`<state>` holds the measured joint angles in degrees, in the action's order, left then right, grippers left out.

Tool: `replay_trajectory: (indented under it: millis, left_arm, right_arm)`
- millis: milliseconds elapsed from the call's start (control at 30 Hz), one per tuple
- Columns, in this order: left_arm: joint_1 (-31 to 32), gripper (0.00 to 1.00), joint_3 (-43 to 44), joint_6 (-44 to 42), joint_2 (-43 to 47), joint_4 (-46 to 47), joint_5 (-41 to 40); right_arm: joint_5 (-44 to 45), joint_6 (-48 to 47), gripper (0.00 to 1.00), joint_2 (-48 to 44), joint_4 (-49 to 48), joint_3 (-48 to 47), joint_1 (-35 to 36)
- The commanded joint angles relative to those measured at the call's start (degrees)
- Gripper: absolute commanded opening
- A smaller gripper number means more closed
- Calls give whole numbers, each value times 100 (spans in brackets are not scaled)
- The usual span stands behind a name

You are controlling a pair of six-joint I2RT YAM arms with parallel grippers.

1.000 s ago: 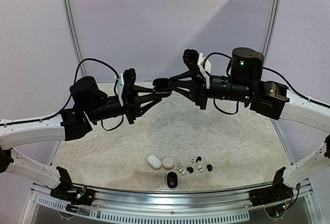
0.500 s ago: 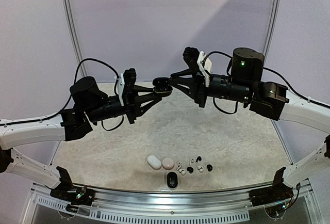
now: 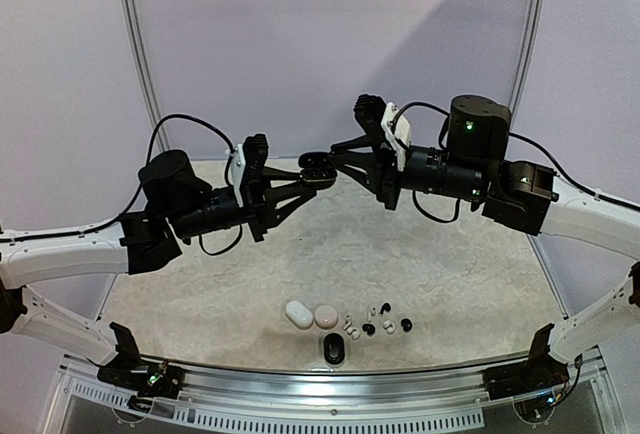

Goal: Insert the wireless bluetooth earbuds into the charging case
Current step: Insert the right earbud into the right side groove of the charging case.

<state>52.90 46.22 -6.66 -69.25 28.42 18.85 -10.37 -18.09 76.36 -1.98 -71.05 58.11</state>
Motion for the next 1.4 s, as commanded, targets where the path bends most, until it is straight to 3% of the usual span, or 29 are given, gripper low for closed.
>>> replay_trajectory:
  millis: [0,367,1267,1367]
  left_arm:
    - [141,0,98,234,-39,204,-199]
    - [141,0,115,222,-26,76,-361]
    - [150,0,-6,100,95,225,-337]
    - [150,0,-24,101,104,265,-348]
  right_arm:
    - [6,84,0,-31,162,50,4]
    - [-145,308,0,-105,152,38,0]
    - [556,104,0,262,189,-32,-1]
    - [410,145,7,291,196,-37,2]
